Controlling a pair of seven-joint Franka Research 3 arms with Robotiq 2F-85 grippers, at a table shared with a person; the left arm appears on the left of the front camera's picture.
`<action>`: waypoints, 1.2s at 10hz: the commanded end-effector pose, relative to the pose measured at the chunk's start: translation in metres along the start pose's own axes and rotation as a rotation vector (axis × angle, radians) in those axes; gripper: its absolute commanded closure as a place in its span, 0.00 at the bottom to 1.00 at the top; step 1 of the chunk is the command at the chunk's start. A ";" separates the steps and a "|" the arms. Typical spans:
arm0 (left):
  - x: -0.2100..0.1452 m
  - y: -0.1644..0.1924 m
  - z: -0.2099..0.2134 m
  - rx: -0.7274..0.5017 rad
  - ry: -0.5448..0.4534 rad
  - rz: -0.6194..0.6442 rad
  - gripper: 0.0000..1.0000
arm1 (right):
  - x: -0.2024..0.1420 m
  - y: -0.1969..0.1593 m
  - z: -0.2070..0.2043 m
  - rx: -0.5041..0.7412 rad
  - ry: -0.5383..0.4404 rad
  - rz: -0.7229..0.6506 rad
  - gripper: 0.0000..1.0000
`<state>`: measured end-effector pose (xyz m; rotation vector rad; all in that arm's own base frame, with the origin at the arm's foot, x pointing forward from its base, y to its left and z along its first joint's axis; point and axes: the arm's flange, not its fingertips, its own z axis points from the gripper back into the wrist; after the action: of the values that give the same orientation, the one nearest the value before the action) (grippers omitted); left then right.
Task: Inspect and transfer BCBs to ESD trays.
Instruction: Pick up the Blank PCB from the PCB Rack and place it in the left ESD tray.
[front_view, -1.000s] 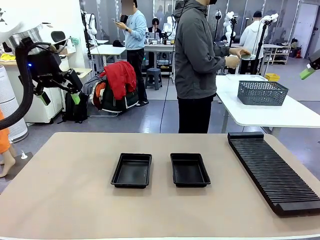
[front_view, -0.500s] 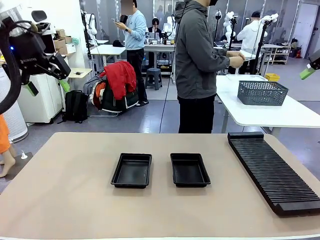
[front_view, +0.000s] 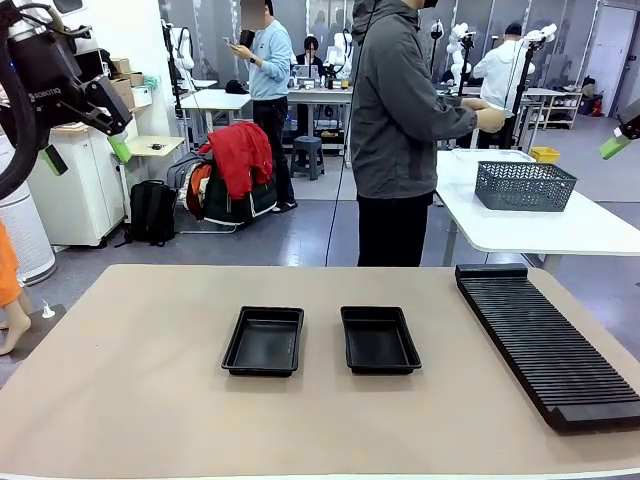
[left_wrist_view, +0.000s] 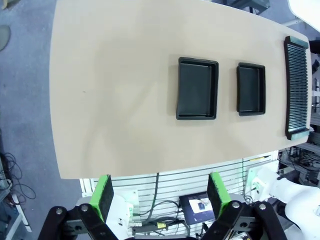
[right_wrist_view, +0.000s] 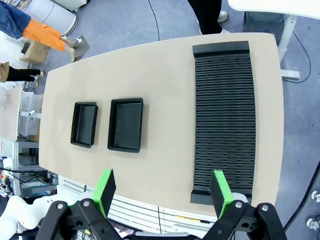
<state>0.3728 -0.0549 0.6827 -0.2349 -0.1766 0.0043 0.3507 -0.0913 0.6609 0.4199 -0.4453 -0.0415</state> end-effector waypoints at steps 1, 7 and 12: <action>0.005 0.005 0.008 -0.062 0.030 0.000 0.00 | -0.001 0.000 -0.001 -0.002 -0.013 0.001 0.00; 0.019 -0.006 0.044 -0.017 -0.053 -0.076 0.00 | -0.001 0.000 -0.001 -0.002 -0.013 0.001 0.00; 0.035 -0.001 0.049 -0.001 -0.053 -0.075 0.00 | -0.001 0.000 -0.001 -0.002 -0.013 0.001 0.00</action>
<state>0.3980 -0.0514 0.7315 -0.2573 -0.2450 -0.0535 0.3507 -0.0913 0.6609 0.4198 -0.4454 -0.0417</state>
